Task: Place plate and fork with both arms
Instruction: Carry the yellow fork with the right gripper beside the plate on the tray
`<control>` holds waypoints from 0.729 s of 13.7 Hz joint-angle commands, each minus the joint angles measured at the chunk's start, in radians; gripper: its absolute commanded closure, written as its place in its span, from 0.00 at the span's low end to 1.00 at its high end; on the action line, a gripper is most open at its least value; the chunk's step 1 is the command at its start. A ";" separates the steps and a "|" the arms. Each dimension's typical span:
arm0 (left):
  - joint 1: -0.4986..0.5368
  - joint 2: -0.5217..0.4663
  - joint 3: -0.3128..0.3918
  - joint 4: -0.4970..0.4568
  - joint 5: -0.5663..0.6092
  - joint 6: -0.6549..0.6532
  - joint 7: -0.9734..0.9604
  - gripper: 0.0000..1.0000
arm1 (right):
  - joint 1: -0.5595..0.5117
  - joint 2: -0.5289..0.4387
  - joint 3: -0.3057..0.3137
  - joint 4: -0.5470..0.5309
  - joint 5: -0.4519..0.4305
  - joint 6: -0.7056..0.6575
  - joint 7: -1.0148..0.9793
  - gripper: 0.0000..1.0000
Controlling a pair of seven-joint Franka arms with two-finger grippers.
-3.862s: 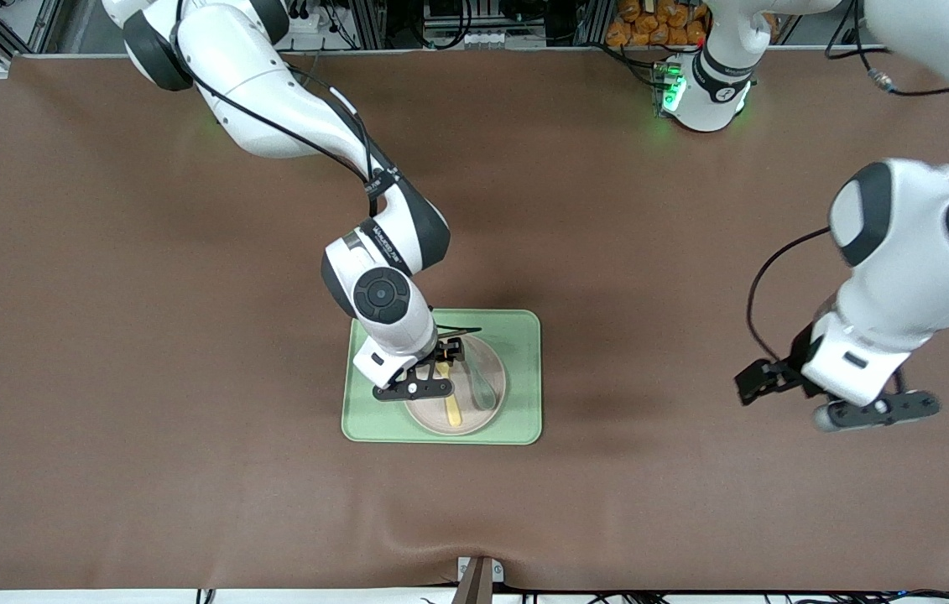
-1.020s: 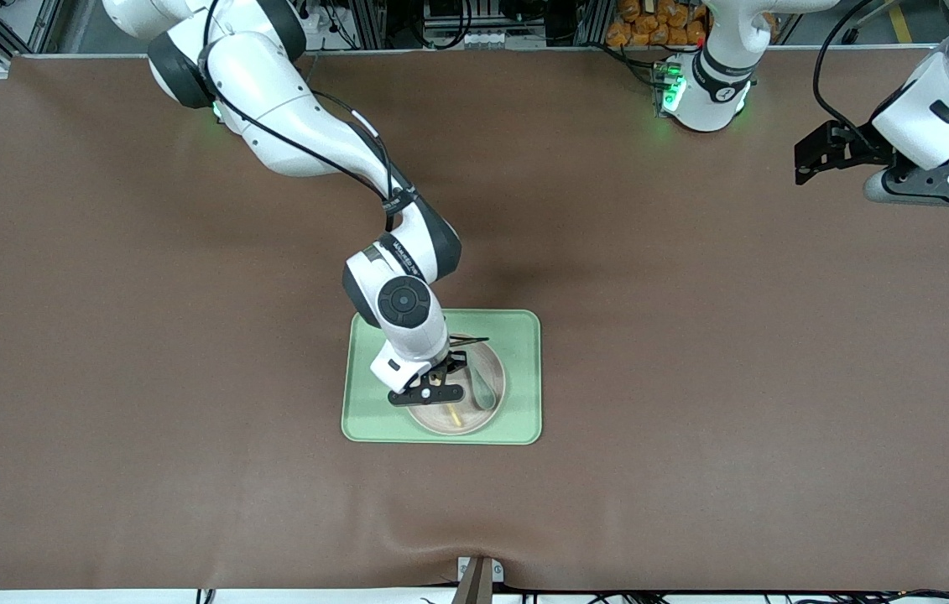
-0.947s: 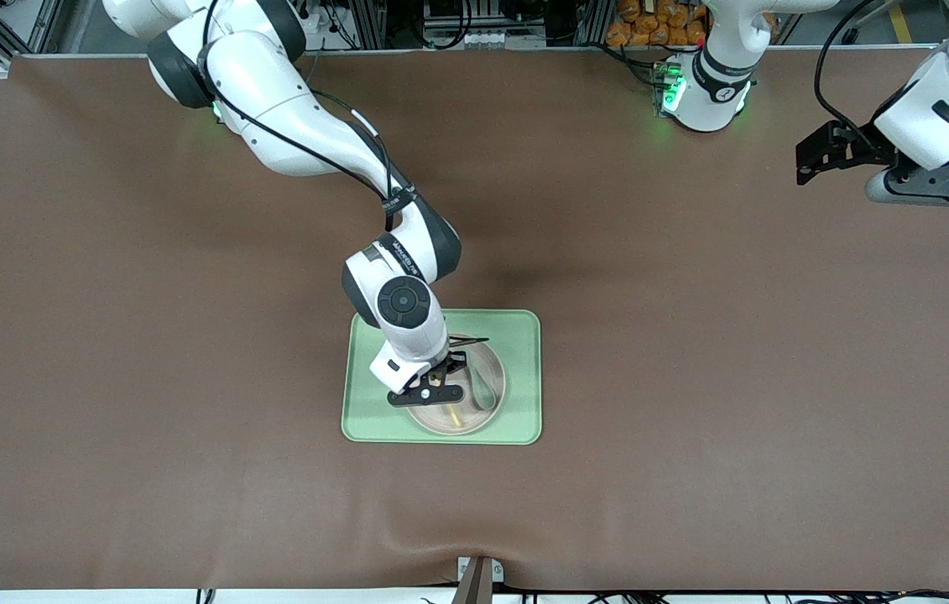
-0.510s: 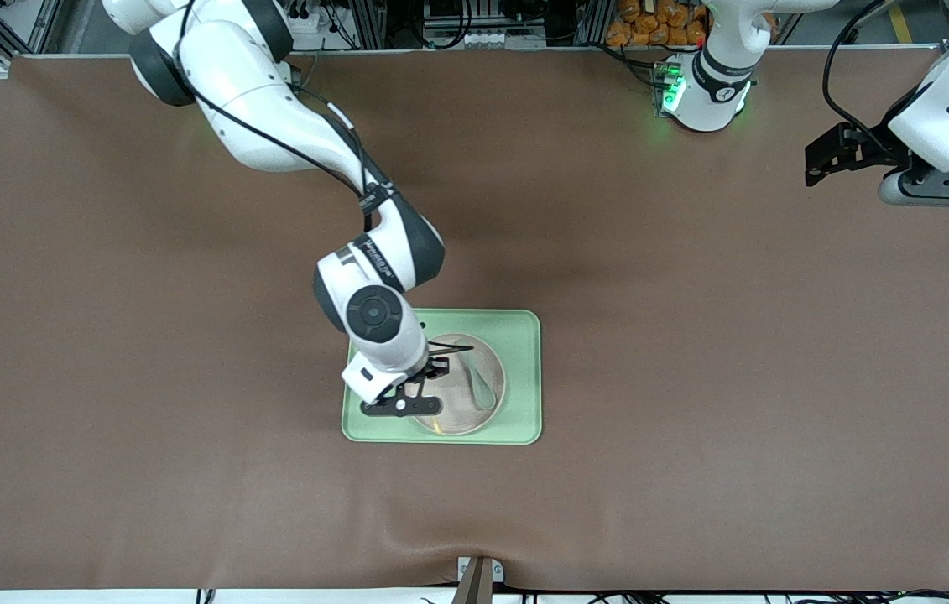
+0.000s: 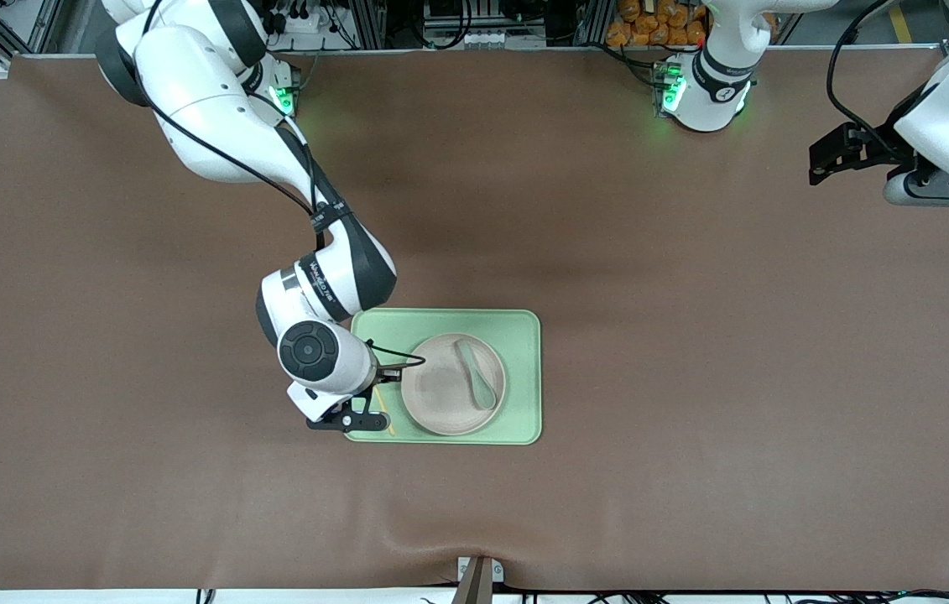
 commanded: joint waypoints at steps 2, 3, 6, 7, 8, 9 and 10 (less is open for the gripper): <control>0.010 0.009 -0.005 0.007 -0.015 0.018 0.008 0.00 | -0.023 -0.037 0.013 -0.097 0.009 0.040 0.007 1.00; 0.011 0.011 -0.005 0.007 -0.015 0.021 0.010 0.00 | -0.020 -0.040 0.012 -0.124 0.009 0.061 0.013 1.00; 0.010 0.023 -0.005 0.005 -0.017 0.024 0.008 0.00 | -0.037 -0.045 0.009 -0.148 0.011 0.076 0.025 1.00; 0.011 0.023 -0.005 0.005 -0.017 0.024 0.008 0.00 | -0.046 -0.045 0.010 -0.148 0.012 0.074 0.057 1.00; 0.011 0.021 -0.005 0.005 -0.017 0.024 0.010 0.00 | -0.045 -0.043 0.012 -0.148 0.015 0.072 0.091 0.79; 0.013 0.021 -0.005 0.005 -0.017 0.024 0.010 0.00 | -0.046 -0.043 0.013 -0.146 0.017 0.071 0.097 0.39; 0.013 0.021 -0.005 0.005 -0.017 0.025 0.010 0.00 | -0.045 -0.043 0.013 -0.146 0.018 0.071 0.099 0.06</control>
